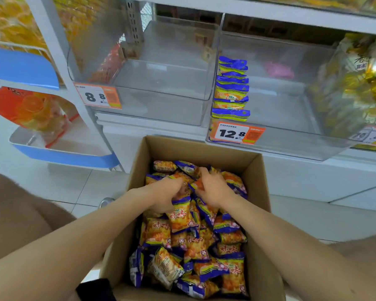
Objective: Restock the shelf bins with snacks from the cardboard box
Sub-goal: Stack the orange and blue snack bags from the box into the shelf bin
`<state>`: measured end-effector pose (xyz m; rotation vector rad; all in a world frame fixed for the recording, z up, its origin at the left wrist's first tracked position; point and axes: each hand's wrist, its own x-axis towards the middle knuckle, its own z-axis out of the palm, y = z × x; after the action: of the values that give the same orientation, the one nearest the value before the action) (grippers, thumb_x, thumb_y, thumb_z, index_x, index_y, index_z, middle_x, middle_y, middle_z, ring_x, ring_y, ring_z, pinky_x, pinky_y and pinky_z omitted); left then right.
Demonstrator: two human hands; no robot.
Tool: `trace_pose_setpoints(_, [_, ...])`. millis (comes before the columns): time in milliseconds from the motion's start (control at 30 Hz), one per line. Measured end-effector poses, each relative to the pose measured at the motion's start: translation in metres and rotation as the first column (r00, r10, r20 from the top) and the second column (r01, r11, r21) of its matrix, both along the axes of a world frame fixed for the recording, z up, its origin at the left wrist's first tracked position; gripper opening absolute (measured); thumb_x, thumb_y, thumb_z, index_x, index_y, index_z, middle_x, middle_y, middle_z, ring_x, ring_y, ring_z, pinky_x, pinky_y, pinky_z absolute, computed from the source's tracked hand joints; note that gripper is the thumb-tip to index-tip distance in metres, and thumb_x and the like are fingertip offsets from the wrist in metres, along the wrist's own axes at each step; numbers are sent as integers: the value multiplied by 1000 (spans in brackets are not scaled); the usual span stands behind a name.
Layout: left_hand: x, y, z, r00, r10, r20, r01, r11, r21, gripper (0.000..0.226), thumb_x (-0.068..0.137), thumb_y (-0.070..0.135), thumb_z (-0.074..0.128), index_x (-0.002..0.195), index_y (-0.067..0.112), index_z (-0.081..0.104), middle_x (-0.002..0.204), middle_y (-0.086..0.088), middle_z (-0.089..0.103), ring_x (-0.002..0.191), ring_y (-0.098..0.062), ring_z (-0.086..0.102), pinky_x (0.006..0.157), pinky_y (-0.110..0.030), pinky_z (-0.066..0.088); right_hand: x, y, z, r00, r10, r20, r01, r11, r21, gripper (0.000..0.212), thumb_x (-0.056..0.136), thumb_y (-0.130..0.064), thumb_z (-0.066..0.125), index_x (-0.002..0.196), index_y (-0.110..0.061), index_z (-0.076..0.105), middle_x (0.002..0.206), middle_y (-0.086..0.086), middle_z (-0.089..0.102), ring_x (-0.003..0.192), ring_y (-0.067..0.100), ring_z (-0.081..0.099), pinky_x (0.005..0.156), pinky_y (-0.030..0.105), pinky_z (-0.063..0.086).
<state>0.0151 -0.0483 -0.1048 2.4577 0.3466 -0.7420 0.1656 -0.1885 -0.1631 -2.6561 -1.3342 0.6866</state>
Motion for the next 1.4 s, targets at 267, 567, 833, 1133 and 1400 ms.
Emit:
trace_pose_setpoints(267, [15,-4,17,985,-40,-167,36,999,-28,48,92,15,75,136,17,56,117,4,58,104,-16,59,76,-22,50,4,2,19,982,131,-132,-135,991,-22,73,70,-43,94,130,-16,63,130,3,42,110,24,57,93,37,56])
trace_pose_setpoints(567, [43,-7,96,996,-11,-87,29,979,202,34,98,9,58,130,18,64,115,-2,68,90,-17,65,72,-30,54,32,-12,91,937,310,-162,-322,946,-50,79,74,-52,90,141,-24,59,132,-5,61,120,18,58,88,30,49])
trace_pose_setpoints(833, [35,-27,159,934,240,266,-254,967,18,17,104,23,55,117,24,66,101,-1,67,77,-17,63,63,-31,51,18,-72,182,983,37,-179,28,937,349,53,84,-52,82,128,-27,67,113,-19,68,101,4,67,83,25,52])
trace_pose_setpoints(1133, [50,-42,207,589,653,476,-361,740,-567,13,100,35,67,111,29,69,103,8,77,89,-4,74,66,-20,57,15,-79,240,779,-120,-615,596,444,669,63,88,-35,82,140,-33,47,114,-3,75,95,11,77,80,37,64])
trace_pose_setpoints(1400, [79,-22,213,456,556,695,-392,827,-404,20,103,41,61,110,25,71,100,5,73,86,-8,74,60,-18,57,99,-55,272,531,-149,-834,824,321,467,34,100,-7,61,130,-17,49,98,10,72,85,28,72,79,44,58])
